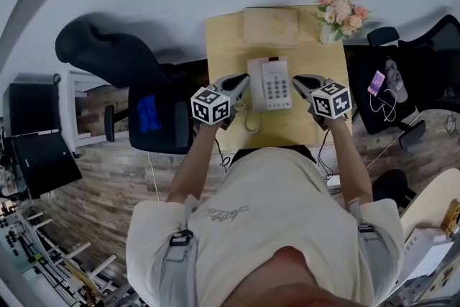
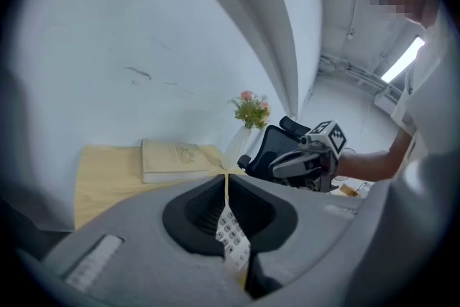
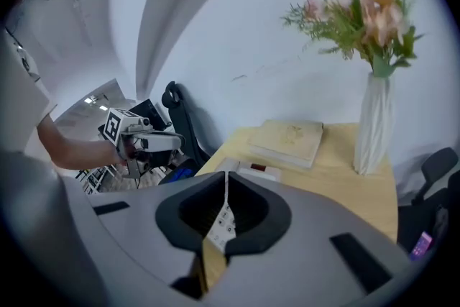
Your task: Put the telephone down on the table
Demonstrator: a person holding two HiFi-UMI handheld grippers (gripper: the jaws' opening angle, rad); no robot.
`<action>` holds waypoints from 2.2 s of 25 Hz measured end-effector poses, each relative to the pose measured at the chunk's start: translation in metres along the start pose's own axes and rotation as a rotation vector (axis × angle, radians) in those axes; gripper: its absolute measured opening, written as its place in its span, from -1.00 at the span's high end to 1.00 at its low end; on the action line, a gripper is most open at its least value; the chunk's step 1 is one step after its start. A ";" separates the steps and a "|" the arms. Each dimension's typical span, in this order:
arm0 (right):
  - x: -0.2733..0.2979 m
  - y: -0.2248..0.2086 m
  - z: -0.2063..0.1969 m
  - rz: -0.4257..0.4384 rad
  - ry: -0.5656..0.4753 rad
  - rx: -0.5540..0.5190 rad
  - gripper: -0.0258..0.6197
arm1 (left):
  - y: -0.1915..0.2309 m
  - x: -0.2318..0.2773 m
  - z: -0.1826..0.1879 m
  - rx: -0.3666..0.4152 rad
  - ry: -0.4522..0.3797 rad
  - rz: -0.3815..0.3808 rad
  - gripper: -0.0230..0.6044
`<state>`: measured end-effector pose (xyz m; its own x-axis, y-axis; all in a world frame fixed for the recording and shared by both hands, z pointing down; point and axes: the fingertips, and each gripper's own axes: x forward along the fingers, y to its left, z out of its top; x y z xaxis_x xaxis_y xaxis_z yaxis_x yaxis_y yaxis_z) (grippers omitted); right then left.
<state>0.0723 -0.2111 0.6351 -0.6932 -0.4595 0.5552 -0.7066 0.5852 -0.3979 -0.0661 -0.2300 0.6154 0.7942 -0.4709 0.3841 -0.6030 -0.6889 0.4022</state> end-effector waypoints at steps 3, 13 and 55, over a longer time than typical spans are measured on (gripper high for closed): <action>-0.015 0.013 0.021 0.003 -0.060 -0.041 0.91 | -0.014 -0.009 0.021 0.033 -0.046 0.014 0.87; -0.059 0.066 0.087 0.063 -0.221 -0.149 0.92 | -0.058 -0.042 0.111 0.188 -0.198 0.079 0.87; -0.132 0.162 0.248 -0.040 -0.614 -0.445 0.92 | -0.086 -0.155 0.254 0.391 -0.519 0.290 0.87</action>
<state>0.0141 -0.2212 0.3163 -0.7151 -0.6990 0.0051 -0.6989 0.7150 0.0181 -0.1182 -0.2373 0.3096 0.5979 -0.7997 -0.0542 -0.8014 -0.5977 -0.0212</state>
